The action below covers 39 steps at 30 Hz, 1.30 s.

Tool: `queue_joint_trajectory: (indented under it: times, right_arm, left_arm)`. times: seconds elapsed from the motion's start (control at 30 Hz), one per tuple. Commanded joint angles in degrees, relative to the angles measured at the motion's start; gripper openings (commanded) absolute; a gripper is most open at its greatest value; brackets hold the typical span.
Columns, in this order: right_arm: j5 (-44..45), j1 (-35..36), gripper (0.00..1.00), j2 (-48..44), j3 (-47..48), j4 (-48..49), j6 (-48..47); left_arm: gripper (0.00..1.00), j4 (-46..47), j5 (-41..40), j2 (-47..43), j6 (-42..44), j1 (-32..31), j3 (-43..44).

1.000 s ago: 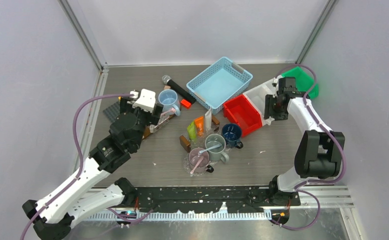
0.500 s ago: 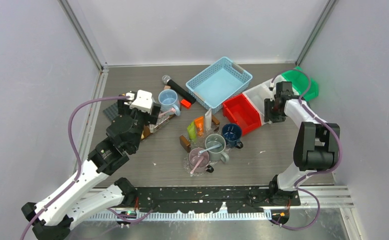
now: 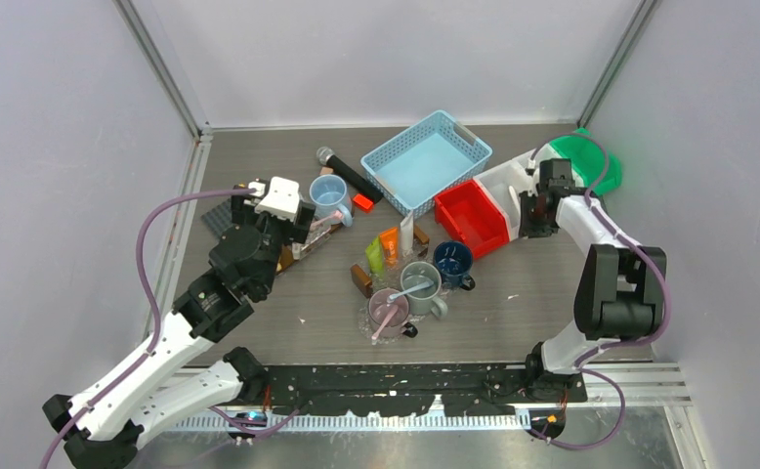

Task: Prepare toiletry sets of a toothbrush and toothpaste on the tray
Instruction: Pick up the toothbrush from the storage box.

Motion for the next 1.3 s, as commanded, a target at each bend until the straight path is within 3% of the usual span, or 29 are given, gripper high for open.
queue_joint_trajectory:
  times: [0.0, 0.43, 0.77, 0.97, 1.27]
  right_arm:
    - [0.4, -0.1, 0.01, -6.2, 2.5, -3.8, 3.1]
    - [-1.6, 2.2, 0.01, -14.0, 13.8, -25.2, 18.1]
    - [0.4, 17.0, 0.01, -19.1, 19.5, -42.2, 28.4]
    - [-1.6, 27.5, 0.01, -20.9, 19.2, -47.3, 34.9]
    - [-8.1, 33.1, 0.01, -23.9, 15.9, -49.7, 40.3]
  left_arm:
    - [0.81, 4.2, -0.6, -0.6, 0.1, 0.3, -0.3]
    - [0.81, 4.4, -1.2, -1.3, 0.8, 0.3, -0.4]
    - [0.81, 4.5, -1.5, -1.4, 1.1, 0.8, -0.6]
    - [0.81, 4.7, -1.7, -1.1, 1.0, 1.1, -0.7]
    - [0.81, 5.8, -2.0, -1.3, 1.2, 1.6, -1.4]
